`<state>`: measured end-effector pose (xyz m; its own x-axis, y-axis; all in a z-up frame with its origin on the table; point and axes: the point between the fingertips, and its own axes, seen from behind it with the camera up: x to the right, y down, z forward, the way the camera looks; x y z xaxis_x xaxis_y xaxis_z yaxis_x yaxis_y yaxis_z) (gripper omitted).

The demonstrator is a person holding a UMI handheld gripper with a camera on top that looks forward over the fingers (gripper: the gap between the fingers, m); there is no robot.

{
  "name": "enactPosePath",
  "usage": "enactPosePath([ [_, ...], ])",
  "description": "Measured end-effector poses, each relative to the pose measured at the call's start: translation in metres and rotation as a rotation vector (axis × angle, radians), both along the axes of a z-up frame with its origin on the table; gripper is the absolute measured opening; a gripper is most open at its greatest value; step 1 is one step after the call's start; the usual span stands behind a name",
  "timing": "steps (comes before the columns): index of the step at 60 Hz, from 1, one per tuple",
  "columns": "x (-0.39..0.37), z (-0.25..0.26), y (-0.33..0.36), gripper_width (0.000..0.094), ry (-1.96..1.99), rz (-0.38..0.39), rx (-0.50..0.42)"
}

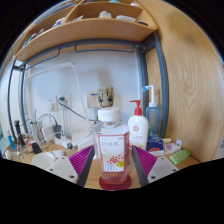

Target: Pour water

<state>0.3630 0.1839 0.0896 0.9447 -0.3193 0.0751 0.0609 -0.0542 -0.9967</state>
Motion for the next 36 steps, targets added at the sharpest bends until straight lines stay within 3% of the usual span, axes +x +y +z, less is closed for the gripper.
enactPosePath([
  [18,-0.039,-0.009,-0.071,0.0746,0.026,0.040,-0.218],
  [36,-0.064,0.075,-0.145,0.0750,-0.020,0.023,-0.256],
])
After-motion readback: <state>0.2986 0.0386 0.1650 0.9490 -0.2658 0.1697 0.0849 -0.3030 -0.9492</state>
